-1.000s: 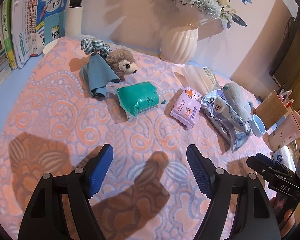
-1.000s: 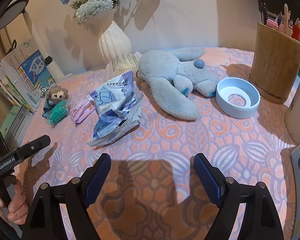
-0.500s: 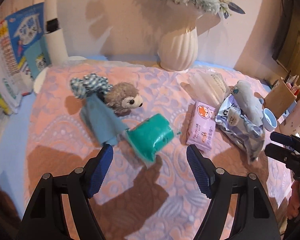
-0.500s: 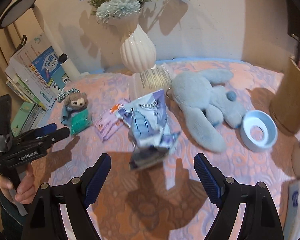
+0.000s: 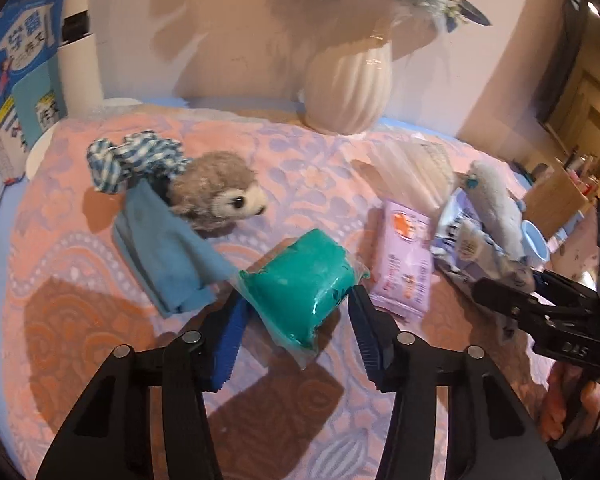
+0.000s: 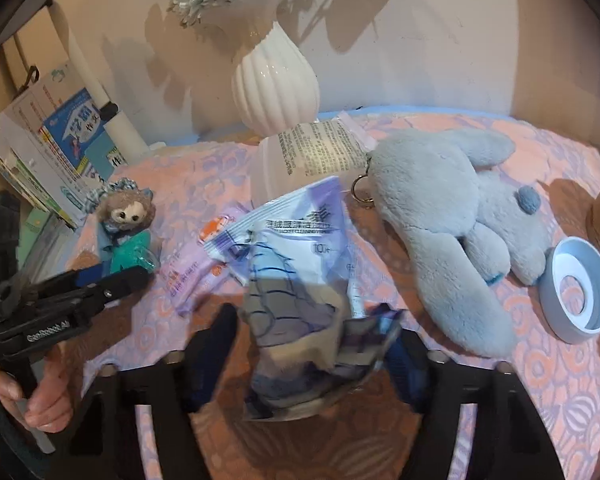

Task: Organize books
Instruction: 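Grasp the teal pouch with the left tool while the right tool grasps the wipes bag, then carry the teal pouch and wipes bag with both tools to the glass plate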

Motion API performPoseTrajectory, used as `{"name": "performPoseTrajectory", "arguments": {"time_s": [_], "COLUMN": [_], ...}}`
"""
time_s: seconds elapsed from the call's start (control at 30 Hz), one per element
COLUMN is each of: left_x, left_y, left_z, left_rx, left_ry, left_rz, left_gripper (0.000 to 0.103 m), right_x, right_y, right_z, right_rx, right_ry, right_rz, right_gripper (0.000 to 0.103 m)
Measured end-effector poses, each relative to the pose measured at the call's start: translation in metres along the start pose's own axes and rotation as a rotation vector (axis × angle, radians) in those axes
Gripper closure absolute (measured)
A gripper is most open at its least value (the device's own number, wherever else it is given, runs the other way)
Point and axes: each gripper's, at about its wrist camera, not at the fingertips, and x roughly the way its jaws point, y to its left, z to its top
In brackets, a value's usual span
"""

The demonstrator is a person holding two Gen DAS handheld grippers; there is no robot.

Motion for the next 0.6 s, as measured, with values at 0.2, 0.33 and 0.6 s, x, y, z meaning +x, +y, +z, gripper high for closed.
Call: {"name": "performPoseTrajectory", "arguments": {"time_s": [0.2,0.33,0.6], "left_x": [-0.012,-0.027,-0.059], "left_y": [-0.014,-0.022,-0.073], "left_z": [-0.003,-0.008,-0.014], "left_rx": [0.06,0.057,0.095], "left_ry": [-0.055,-0.074,-0.116], "left_rz": [0.028,0.0,-0.119], "left_gripper": [0.064,0.065,0.065], "right_x": [-0.012,-0.03,-0.085], "right_y": [-0.003,-0.004,-0.022], "right_z": [-0.007,-0.014,-0.034], "right_rx": [0.008,0.009,0.07], "right_ry": [-0.017,-0.037,-0.092], "right_rz": [0.013,0.013,0.005], "right_gripper": [0.048,0.049,0.049]}}
